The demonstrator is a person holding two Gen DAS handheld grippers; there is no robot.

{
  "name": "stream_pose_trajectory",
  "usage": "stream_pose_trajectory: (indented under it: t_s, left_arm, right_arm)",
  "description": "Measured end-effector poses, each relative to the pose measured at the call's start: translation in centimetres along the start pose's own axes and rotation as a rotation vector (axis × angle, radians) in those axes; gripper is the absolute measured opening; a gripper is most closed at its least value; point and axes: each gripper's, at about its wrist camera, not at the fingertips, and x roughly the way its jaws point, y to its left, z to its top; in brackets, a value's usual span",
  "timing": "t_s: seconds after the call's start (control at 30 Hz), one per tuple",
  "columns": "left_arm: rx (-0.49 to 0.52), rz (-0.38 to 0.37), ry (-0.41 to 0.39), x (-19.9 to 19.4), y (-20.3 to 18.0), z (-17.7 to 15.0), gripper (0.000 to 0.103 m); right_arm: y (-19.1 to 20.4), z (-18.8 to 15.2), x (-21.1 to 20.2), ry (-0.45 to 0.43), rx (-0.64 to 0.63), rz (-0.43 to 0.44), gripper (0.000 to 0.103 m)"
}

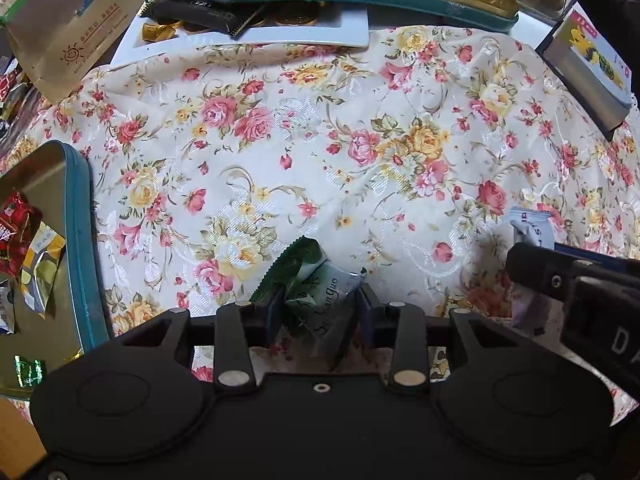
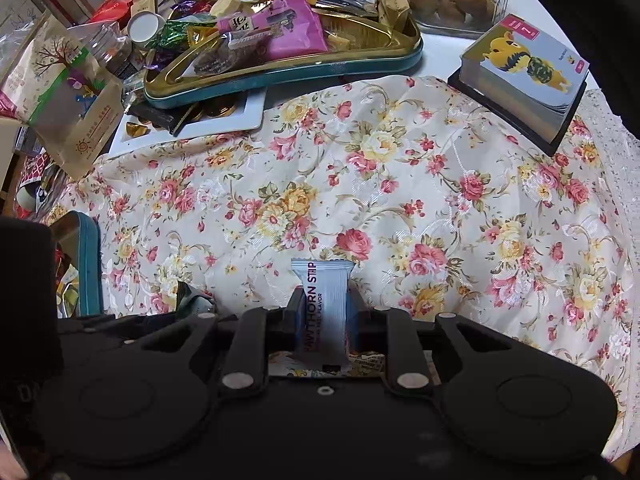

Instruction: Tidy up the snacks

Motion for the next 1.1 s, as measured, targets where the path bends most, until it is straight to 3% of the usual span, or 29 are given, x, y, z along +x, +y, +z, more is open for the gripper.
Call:
stream_pose_trajectory:
  t_s: [0.2, 0.63, 0.83, 1.1]
  left_arm:
    - [-0.048, -0.066, 0.014, -1.0, 1.3, 0.5, 0.044]
    - [-0.086, 0.02, -0.175, -9.1, 6.3, 1.2, 0.044]
    - [-0.132, 0.071, -0.222, -10.8, 11.3, -0.1, 0.044]
    - [-0.31, 0.113, -0.253, -12.2, 21.2, -2.2, 0.044]
  right_arm:
    - [-0.2, 0.4, -0.6, -0.012, 0.028, -0.004, 0.023]
    - [2.4, 1.4, -1.7, -0.068, 0.054, 0.004, 0.023]
    - [6.7, 1.2, -2.0, -0.087, 0.011, 0.042, 0.023]
    - [16.3, 0.5, -2.8, -0.099, -0.119, 0.174, 0.023]
